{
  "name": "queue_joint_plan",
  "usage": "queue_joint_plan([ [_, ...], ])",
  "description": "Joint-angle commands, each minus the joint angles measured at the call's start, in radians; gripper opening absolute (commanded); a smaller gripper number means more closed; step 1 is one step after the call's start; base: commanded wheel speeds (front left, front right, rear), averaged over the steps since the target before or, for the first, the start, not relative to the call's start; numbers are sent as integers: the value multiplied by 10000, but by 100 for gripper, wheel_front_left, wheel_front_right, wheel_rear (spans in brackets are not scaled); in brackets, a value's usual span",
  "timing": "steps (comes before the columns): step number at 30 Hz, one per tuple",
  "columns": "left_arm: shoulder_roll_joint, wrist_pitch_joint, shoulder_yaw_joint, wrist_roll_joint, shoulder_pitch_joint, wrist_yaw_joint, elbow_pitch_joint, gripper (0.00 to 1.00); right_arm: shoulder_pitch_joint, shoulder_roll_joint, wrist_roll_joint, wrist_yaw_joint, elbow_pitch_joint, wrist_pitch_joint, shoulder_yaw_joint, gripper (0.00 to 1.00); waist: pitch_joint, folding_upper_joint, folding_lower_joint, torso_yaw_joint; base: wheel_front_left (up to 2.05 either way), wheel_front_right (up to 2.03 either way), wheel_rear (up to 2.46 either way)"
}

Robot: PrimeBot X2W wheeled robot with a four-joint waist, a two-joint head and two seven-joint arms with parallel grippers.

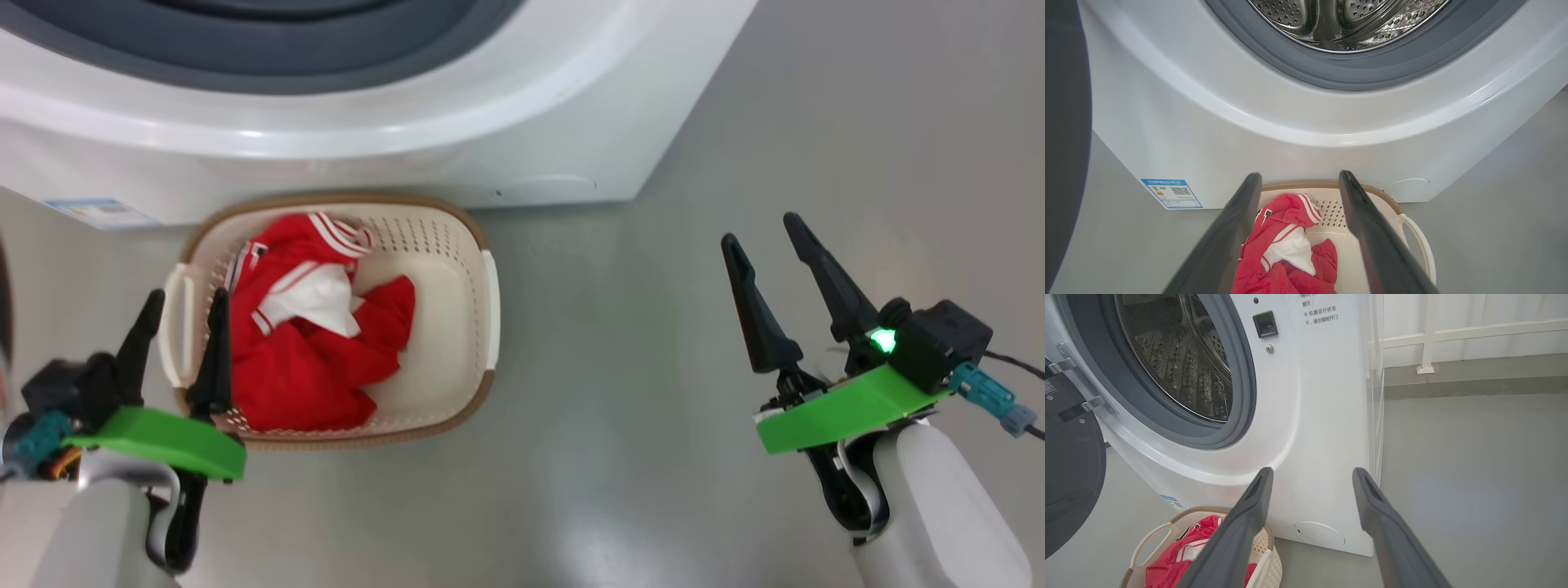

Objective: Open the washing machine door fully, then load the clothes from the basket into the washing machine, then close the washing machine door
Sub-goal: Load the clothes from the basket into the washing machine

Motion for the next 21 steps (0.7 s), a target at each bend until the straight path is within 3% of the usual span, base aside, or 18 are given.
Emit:
queue_joint_plan([
  [1, 540, -122, 286, -124, -355, -27, 72, 100, -72, 80, -74, 16, -298, -46, 166, 100, 592, -1, 0, -298, 0, 0, 0],
  [21, 1265, -122, -1582, -1455, -3537, -27, 3936, 100, -844, 525, -342, 16, -658, -46, 250, 100, 2710, -1, 0, -1080, 0, 0, 0],
])
